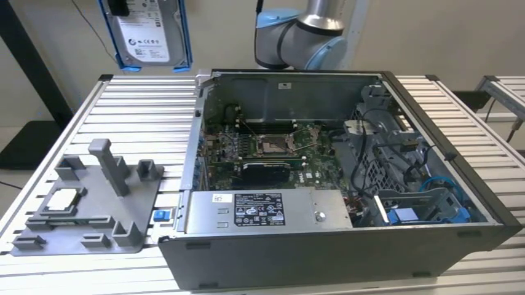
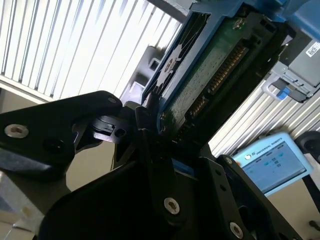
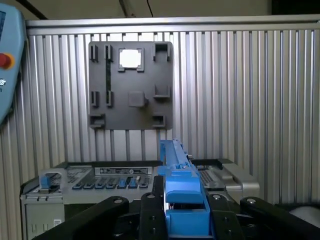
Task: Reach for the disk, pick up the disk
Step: 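Pick up the disk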
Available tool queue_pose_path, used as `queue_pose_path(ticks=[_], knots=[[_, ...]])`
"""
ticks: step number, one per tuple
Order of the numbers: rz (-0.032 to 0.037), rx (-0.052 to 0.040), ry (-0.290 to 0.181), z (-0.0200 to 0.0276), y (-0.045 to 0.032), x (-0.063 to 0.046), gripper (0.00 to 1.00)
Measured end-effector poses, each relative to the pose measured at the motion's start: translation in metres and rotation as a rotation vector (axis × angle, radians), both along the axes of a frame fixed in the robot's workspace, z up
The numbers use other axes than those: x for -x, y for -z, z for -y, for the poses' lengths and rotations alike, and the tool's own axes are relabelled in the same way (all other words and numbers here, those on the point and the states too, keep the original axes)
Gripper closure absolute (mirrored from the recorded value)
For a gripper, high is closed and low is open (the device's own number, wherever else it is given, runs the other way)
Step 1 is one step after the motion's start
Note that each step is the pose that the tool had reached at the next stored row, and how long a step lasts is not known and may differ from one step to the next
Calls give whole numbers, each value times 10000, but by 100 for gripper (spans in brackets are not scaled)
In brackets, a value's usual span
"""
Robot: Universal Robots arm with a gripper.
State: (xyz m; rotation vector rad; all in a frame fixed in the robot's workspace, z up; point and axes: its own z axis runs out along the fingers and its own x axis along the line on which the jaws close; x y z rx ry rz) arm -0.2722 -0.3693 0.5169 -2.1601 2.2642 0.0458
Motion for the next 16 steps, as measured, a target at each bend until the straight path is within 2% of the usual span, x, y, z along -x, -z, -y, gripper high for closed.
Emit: queue_pose_path(ticks=[16], knots=[[-1,1,0,0,0,-540,100]])
